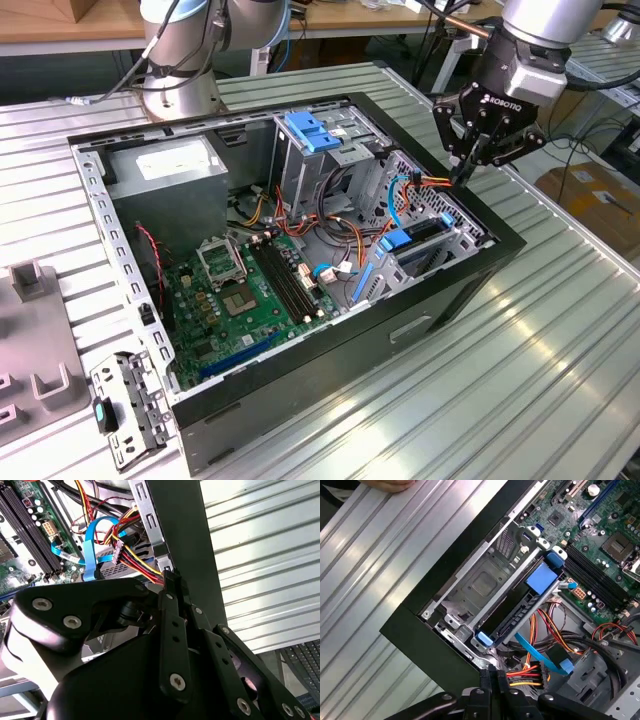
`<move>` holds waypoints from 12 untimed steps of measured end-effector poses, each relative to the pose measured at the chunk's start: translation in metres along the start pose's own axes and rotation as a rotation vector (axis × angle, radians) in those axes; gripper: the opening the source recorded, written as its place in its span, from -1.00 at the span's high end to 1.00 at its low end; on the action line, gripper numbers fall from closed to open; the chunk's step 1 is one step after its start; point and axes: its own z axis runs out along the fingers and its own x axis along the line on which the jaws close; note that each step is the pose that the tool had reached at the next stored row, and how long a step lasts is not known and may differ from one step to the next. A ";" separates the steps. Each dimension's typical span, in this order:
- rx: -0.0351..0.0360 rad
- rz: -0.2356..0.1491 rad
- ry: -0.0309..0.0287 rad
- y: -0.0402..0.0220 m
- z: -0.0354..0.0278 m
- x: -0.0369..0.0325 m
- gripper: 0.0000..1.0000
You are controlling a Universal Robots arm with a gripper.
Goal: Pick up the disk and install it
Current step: 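Insert the first disk wire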
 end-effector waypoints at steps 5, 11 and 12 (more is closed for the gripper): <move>0.0000 0.000 0.0000 0.0000 0.0000 0.0000 0.67; 0.0000 0.000 0.0000 0.0000 0.0000 0.0000 0.67; 0.0000 0.000 -0.0001 0.0000 0.0000 0.0000 0.67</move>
